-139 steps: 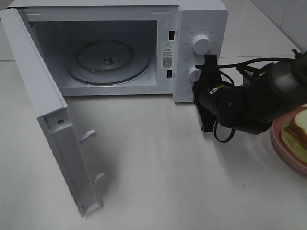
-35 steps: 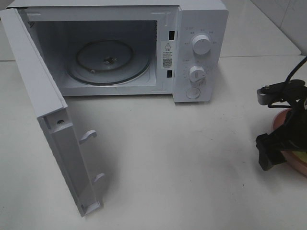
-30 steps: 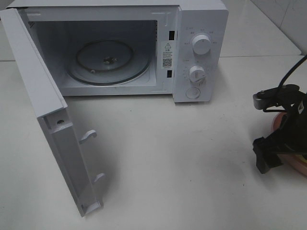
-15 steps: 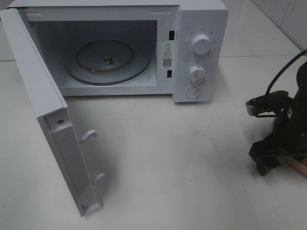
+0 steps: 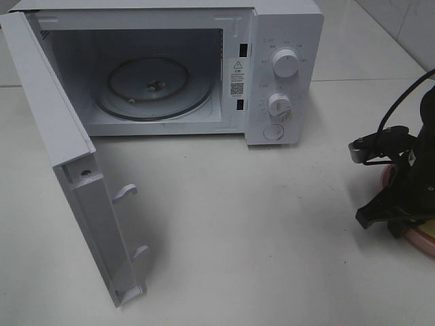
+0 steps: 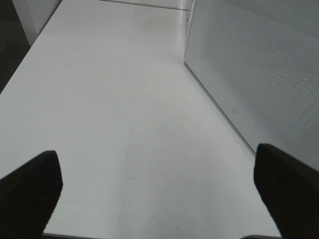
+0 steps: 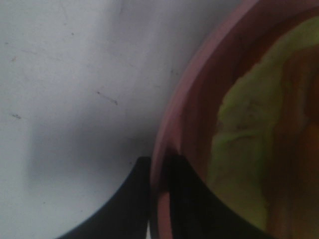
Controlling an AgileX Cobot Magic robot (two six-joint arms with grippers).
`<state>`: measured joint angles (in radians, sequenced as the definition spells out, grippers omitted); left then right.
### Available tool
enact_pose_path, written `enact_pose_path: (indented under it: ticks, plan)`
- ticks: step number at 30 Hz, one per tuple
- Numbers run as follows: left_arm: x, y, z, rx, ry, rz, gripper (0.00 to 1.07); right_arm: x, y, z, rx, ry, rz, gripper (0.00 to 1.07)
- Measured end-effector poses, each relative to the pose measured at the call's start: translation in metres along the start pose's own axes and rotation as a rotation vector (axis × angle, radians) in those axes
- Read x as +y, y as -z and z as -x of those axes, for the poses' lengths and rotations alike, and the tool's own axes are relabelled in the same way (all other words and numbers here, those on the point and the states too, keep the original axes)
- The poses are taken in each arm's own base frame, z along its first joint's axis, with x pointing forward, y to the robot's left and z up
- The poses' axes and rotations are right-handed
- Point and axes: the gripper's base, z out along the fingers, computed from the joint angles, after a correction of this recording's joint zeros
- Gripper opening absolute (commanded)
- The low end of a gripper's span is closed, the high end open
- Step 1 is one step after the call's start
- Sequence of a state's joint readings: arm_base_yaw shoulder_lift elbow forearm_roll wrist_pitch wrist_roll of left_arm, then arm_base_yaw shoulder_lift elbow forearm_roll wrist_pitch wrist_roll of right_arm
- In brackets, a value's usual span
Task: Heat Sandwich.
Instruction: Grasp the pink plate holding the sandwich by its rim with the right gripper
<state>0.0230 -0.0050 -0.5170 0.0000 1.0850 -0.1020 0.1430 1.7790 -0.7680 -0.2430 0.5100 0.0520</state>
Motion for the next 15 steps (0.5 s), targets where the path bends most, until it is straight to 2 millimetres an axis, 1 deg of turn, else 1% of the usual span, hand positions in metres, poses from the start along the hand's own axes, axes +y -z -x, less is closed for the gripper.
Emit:
enact_pose_path:
  ticks: [7,11,15]
  plan:
    - [0.0,0.0,0.0,0.0,0.0,0.0,0.98,-0.0023,0.0031,0.0035,0.001,-0.022,-0.018,0.0]
    - [0.0,0.0,0.0,0.0,0.0,0.0,0.98,-0.0072,0.0057,0.0044,0.02,-0.062,-0.064,0.0]
    - [0.0,0.0,0.0,0.0,0.0,0.0,0.98,-0.0053,0.0065,0.0035,0.036,-0.07,-0.09,0.0]
